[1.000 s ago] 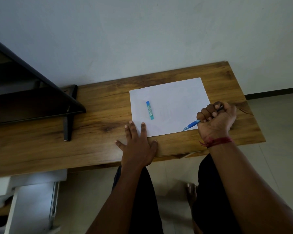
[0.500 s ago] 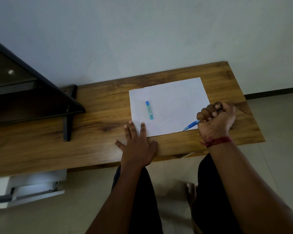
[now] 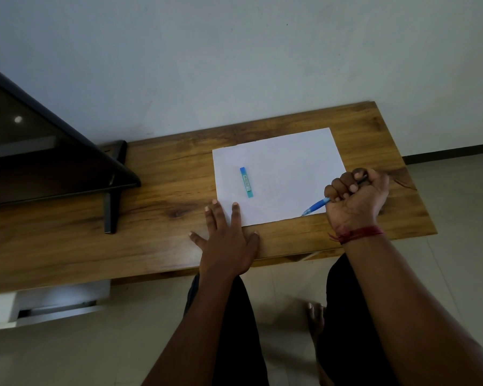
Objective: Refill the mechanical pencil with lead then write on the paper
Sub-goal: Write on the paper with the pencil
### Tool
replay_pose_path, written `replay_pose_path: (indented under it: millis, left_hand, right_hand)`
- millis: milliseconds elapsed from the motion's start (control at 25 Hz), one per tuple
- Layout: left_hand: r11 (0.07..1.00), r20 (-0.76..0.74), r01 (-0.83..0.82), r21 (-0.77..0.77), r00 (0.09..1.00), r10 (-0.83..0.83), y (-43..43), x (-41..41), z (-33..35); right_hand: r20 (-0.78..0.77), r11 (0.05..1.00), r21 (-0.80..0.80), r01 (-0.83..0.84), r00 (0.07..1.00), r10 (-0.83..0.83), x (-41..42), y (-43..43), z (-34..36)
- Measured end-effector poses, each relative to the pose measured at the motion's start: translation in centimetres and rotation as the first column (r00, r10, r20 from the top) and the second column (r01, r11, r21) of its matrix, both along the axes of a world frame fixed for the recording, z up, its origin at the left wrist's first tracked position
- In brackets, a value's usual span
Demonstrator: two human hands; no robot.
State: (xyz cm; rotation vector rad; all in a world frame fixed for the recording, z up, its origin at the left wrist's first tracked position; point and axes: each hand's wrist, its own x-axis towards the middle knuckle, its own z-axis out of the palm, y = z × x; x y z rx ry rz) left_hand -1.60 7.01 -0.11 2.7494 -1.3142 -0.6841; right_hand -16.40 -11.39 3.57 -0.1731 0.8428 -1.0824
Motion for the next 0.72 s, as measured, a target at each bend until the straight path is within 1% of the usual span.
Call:
replay_pose_path:
  millis: [400,720]
  left_hand:
    - [1.000,0.005,-0.002,0.002,1.000,0.002,-0.07,-0.07,-0.23]
    - [1.000,0.005,0.001,0.000,1.000,-0.001,-0.17,-0.18,-0.31]
  right_hand:
    - [0.007,1.000,-0.011,0.006,1.000,-0.006,-0.15,-0.12,-0.09]
    - [0.040,1.000,-0.016,0.019,0.999,-0.018,-0.17,-0.31,-0.12]
